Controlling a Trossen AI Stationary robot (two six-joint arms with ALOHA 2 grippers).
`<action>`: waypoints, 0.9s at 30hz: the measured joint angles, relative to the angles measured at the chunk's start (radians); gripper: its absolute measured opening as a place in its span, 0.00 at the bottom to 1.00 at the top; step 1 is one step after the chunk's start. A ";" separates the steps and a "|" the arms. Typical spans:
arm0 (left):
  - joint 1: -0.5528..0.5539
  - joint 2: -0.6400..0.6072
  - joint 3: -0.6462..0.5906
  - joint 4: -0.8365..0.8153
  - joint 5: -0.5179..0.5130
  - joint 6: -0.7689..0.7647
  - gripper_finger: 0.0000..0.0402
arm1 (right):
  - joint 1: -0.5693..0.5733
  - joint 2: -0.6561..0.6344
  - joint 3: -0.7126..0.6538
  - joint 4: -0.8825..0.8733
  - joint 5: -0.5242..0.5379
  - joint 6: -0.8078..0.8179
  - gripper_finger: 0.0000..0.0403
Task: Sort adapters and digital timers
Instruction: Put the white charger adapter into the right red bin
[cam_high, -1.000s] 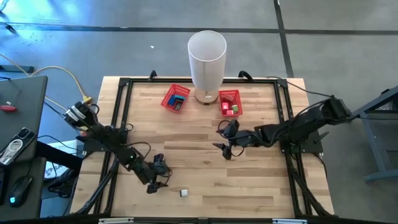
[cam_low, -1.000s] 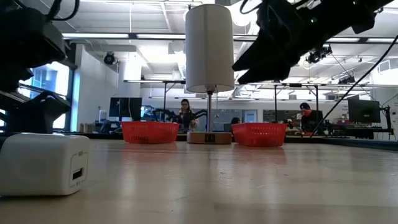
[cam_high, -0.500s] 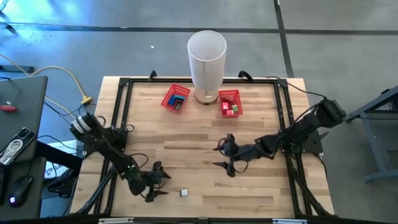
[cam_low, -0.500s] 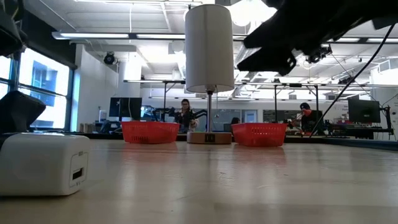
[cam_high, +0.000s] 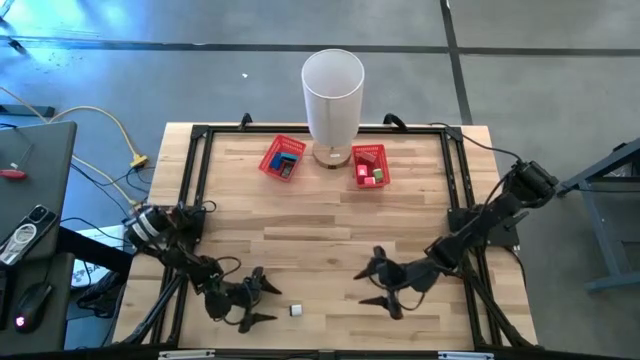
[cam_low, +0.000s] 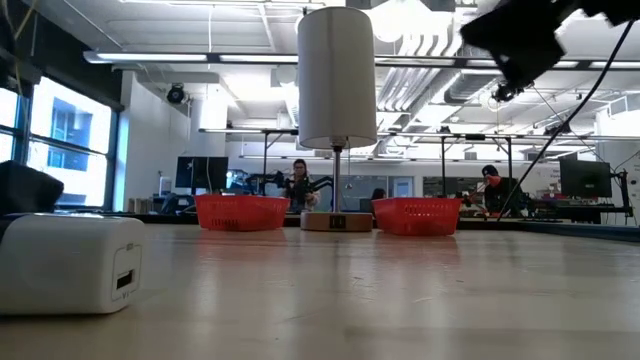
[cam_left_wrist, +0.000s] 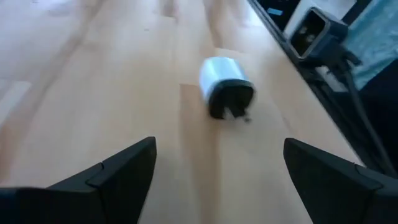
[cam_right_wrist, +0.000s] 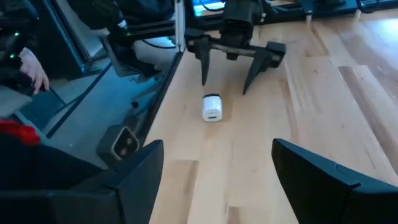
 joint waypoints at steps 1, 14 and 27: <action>-0.005 0.003 0.007 -0.002 -0.007 0.001 0.85 | 0.014 0.000 0.000 0.002 0.015 0.000 0.71; 0.012 0.065 0.147 -0.090 -0.042 0.171 0.85 | 0.093 0.000 0.000 0.002 0.091 0.029 0.71; 0.056 0.134 0.188 -0.038 -0.057 0.267 0.85 | 0.078 0.039 0.000 0.018 0.091 0.029 0.71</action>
